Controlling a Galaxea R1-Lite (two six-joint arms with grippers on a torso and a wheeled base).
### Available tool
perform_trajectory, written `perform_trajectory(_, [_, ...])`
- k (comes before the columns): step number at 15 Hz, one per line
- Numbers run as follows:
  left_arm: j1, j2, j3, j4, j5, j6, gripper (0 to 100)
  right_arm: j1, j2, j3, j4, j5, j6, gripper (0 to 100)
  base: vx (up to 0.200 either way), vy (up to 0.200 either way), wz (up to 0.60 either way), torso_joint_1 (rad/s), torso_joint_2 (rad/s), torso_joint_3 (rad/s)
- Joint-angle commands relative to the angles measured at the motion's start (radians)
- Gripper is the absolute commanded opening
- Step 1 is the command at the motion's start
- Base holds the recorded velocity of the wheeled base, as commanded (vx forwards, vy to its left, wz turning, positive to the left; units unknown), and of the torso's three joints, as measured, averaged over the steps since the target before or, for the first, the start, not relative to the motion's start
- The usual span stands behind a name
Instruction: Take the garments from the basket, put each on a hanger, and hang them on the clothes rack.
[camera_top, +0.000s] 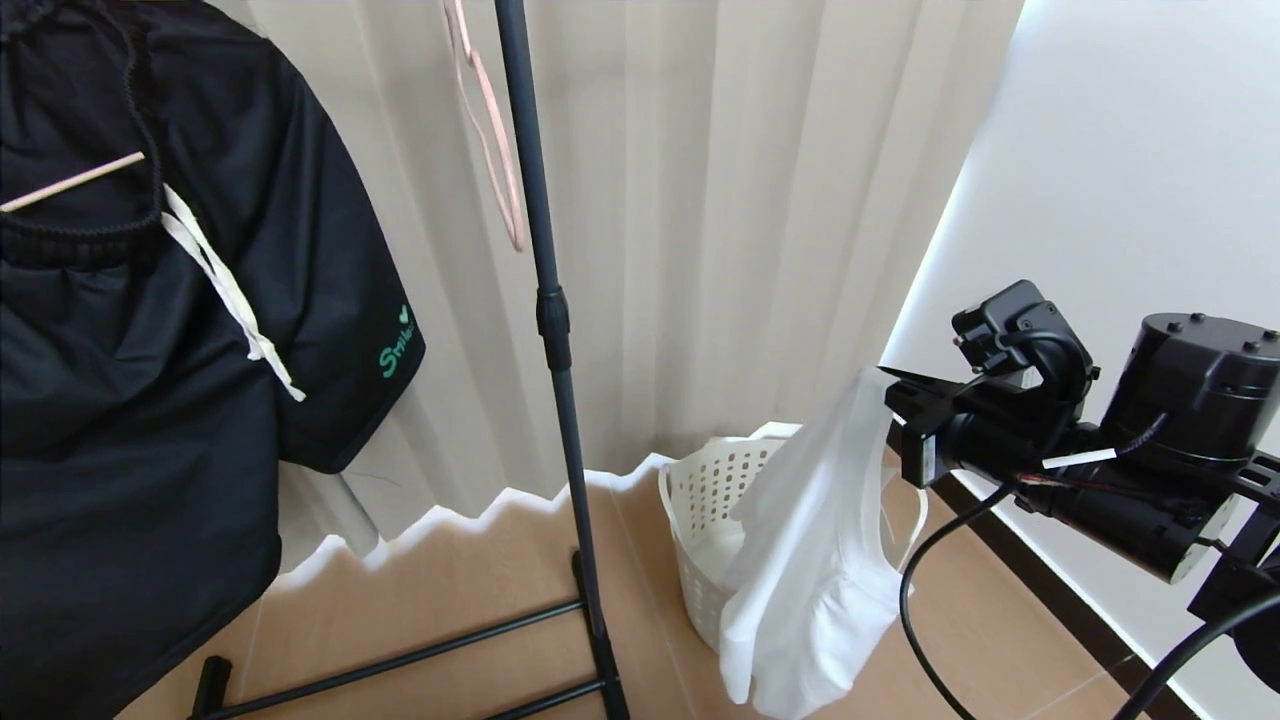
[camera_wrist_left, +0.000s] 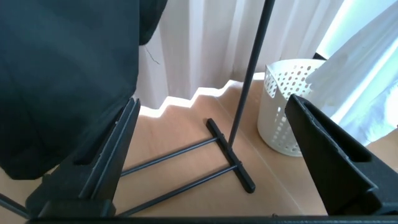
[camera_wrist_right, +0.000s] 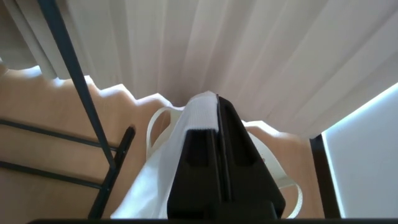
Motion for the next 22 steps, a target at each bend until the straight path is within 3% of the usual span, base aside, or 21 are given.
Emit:
perform_trajectory(1, [0.000, 0.001, 0.000, 0.000, 0.000, 0.000, 100, 0.001, 0.002, 0.002, -0.001, 0.000, -0.001, 0, 0.000, 0.000, 0.00, 0.061, -0.45, -0.193])
perform_trajectory(11, [0.000, 0.001, 0.000, 0.000, 0.000, 0.000, 100, 0.002, -0.011, 0.007, -0.002, 0.000, -0.001, 0, 0.000, 0.000, 0.00, 0.127, -0.48, -0.291])
perform_trajectory(15, [0.000, 0.001, 0.000, 0.000, 0.000, 0.002, 100, 0.001, 0.000, 0.028, -0.082, 0.000, -0.004, 0, 0.000, 0.000, 0.00, 0.178, -0.51, -0.334])
perform_trajectory(22, [0.000, 0.001, 0.000, 0.000, 0.000, 0.000, 100, 0.001, -0.001, 0.031, -0.087, 0.000, -0.006, 0, 0.000, 0.000, 0.00, 0.221, -0.56, -0.342])
